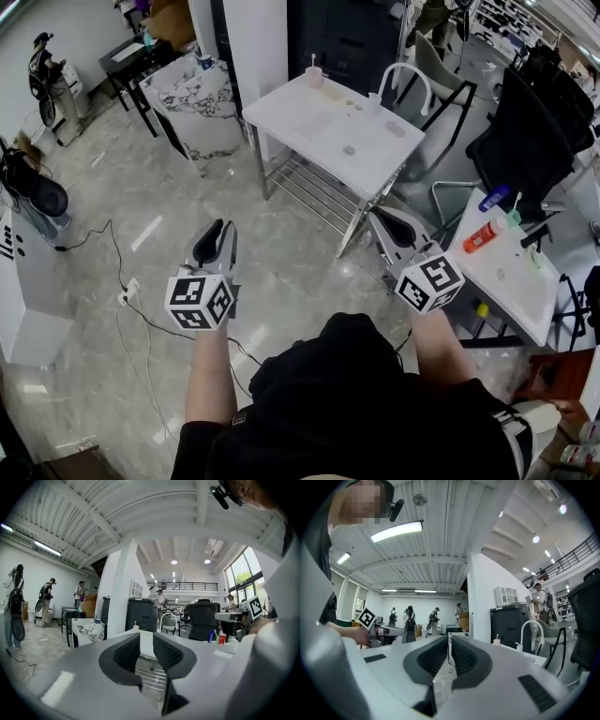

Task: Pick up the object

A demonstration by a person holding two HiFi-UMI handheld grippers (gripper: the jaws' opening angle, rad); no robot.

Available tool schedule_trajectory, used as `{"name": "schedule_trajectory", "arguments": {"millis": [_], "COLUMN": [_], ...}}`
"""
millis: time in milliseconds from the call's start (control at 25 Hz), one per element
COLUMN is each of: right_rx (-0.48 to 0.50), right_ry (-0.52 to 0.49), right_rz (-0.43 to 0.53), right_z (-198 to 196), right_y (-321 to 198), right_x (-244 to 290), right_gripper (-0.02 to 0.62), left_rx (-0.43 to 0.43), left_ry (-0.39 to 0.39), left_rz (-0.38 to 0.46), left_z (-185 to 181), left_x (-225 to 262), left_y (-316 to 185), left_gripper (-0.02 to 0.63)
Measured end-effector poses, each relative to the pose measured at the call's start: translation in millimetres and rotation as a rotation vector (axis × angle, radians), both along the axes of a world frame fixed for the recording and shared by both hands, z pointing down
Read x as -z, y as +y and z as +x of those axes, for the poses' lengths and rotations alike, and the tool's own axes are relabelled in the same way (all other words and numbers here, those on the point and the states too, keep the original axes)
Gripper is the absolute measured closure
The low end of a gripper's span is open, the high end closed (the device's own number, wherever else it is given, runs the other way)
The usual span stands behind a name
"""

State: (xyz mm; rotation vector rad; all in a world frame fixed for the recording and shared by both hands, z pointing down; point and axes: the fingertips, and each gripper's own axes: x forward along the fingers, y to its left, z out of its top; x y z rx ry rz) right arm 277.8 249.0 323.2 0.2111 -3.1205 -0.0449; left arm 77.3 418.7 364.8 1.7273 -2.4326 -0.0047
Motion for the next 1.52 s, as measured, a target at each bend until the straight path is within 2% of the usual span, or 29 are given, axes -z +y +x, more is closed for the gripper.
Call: {"name": "schedule_trajectory", "arguments": {"millis": [160,240,360,520,760,1200,1400,1520], "right_rx": [-0.011,-0.026,-0.039,-0.030,-0.006,0.020,0.040,0.050], "right_ry": [0.022,0.032,0.043,0.040,0.035,0.045,0.055,0.046], "right_rz": [-0.031,-0.058,-0.086,-0.104,-0.125,-0.182,-0.206,-0.209], "right_z": [-3,-6,-13,-34,-78,-162,-189,-201], "right_y": [-4,-12,-25,-44,-82,-178,-219,-239], "right_x": [-11,-17,-27,-34,-44,-60,-64,-61], "right_gripper": [0.563,0.447,0.397,0.365,0.337,0.330,0.330,0.330], "left_rx": [0.014,0.022,0.039,0.054,0.072,0.059,0.026,0.013], "left_ry": [0.014,0.017,0.021,0.026,0.044,0.078,0.100,0.102], "left_rz": [-0.011,-0.017,-0.025,-0.033,-0.069,-0.150,-0.055,-0.039], "left_z": [-9,-15,-25,-43,-79,-149,-165,-174], "left_x": [-6,-9,-14,-19,-32,-52,-38,-32], "left_y": [4,3,0,-13,-47,-144,-188,-211], "left_gripper": [0.487,0.467,0.431,0.396,0.363,0.360,0.360,0.360]}}
